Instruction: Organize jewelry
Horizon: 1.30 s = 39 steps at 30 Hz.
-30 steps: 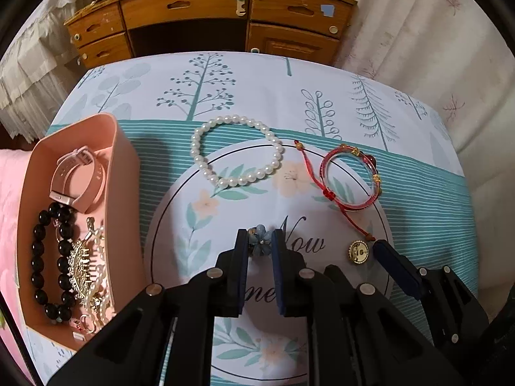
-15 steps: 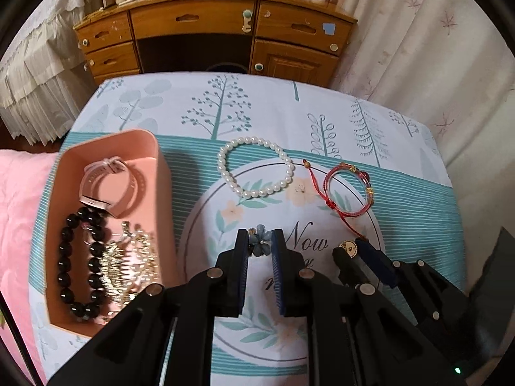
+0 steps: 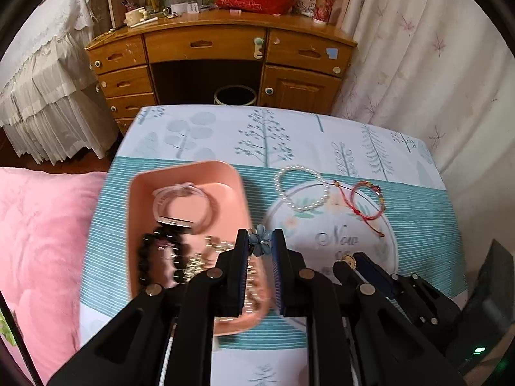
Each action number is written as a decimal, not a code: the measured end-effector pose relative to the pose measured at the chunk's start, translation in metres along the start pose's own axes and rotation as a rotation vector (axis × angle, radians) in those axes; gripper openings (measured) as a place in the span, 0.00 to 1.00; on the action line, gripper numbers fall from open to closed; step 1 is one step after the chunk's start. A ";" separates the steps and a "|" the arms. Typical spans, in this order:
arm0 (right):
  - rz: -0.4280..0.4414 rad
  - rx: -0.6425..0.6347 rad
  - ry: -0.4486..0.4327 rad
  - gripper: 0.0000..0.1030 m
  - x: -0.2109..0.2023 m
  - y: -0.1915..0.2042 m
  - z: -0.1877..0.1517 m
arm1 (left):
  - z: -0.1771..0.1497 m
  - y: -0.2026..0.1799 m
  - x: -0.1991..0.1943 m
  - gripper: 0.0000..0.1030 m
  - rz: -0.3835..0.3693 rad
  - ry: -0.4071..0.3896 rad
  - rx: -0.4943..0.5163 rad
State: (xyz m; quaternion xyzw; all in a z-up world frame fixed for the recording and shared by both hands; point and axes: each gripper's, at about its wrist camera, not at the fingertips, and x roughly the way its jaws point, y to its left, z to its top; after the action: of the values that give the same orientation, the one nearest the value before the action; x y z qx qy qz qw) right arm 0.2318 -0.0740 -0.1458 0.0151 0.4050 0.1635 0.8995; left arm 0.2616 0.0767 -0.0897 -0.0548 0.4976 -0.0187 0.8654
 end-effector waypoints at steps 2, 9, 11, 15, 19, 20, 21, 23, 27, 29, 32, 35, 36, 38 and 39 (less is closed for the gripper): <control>0.032 0.025 -0.022 0.18 -0.004 0.010 0.005 | 0.002 0.013 -0.003 0.12 0.011 0.003 -0.002; 0.192 0.075 -0.052 0.18 -0.012 0.052 0.024 | 0.005 0.049 -0.010 0.12 0.031 0.008 -0.031; 0.206 0.062 -0.050 0.18 -0.012 0.063 0.026 | 0.005 0.059 -0.011 0.12 0.067 0.005 -0.047; 0.214 0.073 0.028 0.23 0.001 0.073 0.028 | 0.008 0.069 -0.010 0.38 0.079 0.021 -0.060; 0.189 0.111 0.044 0.33 0.004 0.064 0.027 | 0.014 0.069 -0.011 0.64 0.093 0.011 -0.057; 0.175 0.117 0.041 0.35 0.003 0.060 0.027 | 0.015 0.067 -0.009 0.64 0.083 0.011 -0.054; 0.155 0.125 0.039 0.42 0.002 0.054 0.028 | 0.016 0.065 -0.008 0.65 0.076 0.013 -0.052; 0.113 0.139 0.037 0.56 0.002 0.043 0.027 | 0.018 0.057 -0.004 0.66 0.062 0.018 -0.038; -0.005 0.150 0.042 0.69 0.004 0.011 0.026 | 0.023 0.033 0.002 0.75 0.030 0.014 0.004; -0.072 0.135 0.058 0.70 0.007 -0.004 0.025 | 0.026 0.017 0.005 0.76 0.008 0.008 0.030; -0.160 0.078 0.074 0.71 0.011 -0.025 0.022 | 0.032 -0.005 0.010 0.82 -0.025 0.006 0.063; -0.204 -0.017 0.084 0.74 0.018 -0.041 0.017 | 0.040 -0.032 0.020 0.87 -0.043 0.008 0.095; -0.220 -0.051 0.090 0.74 0.021 -0.046 0.016 | 0.043 -0.038 0.025 0.87 -0.045 0.014 0.102; -0.246 -0.101 0.104 0.75 0.028 -0.053 0.013 | 0.049 -0.056 0.040 0.87 -0.043 0.043 0.122; -0.252 -0.125 0.111 0.75 0.031 -0.057 0.012 | 0.051 -0.062 0.047 0.87 -0.038 0.055 0.127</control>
State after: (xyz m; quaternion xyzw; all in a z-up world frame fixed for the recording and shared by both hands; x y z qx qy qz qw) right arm 0.2765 -0.1175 -0.1695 -0.1007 0.4420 0.0749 0.8882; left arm 0.3310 0.0146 -0.0973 -0.0085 0.5178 -0.0681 0.8528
